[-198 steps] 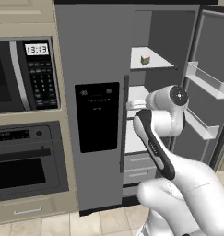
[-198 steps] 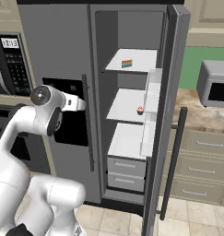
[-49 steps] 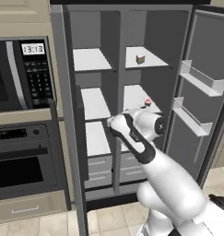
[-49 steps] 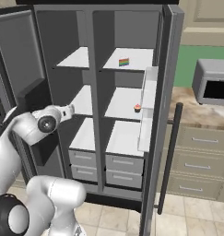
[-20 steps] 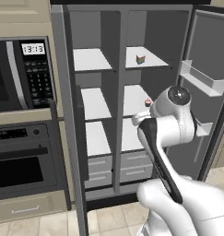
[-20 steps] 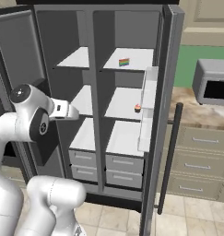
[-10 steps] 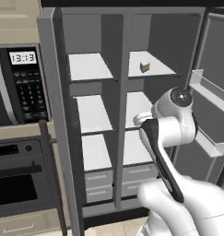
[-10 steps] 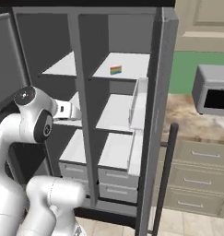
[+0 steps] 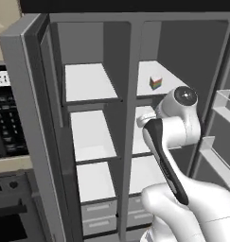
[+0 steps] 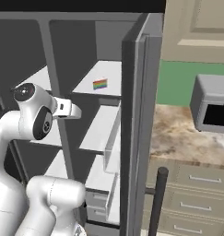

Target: Take the cake and cupcake from the fridge and place them on the empty tray on the dining counter.

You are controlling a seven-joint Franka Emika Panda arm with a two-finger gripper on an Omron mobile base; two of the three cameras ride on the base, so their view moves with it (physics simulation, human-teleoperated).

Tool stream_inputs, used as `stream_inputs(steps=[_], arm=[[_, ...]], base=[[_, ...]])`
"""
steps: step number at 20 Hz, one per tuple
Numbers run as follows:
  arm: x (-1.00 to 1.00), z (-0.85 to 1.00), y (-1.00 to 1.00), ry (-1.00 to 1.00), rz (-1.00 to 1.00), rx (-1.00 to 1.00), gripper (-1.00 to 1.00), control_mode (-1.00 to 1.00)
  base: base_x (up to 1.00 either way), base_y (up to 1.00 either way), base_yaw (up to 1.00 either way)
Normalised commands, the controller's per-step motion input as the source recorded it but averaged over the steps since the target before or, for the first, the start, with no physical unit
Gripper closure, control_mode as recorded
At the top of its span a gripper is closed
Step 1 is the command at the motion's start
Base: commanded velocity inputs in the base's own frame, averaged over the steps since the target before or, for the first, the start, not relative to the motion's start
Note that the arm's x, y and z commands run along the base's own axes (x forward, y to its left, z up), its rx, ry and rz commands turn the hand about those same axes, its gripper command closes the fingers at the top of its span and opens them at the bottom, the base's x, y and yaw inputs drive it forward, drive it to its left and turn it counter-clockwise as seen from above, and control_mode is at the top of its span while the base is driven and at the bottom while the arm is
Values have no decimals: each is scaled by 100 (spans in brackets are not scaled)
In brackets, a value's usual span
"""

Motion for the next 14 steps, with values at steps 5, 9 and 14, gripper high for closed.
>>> stream_inputs(steps=[5, 9, 14], arm=[[0, 0, 0, 0, 0, 0, -100, 100], [0, 0, 0, 0, 0, 0, -100, 100], [0, 0, 0, 0, 0, 0, -100, 100]], base=[[67, -47, -1], [23, -29, -11], [29, 0, -20]])
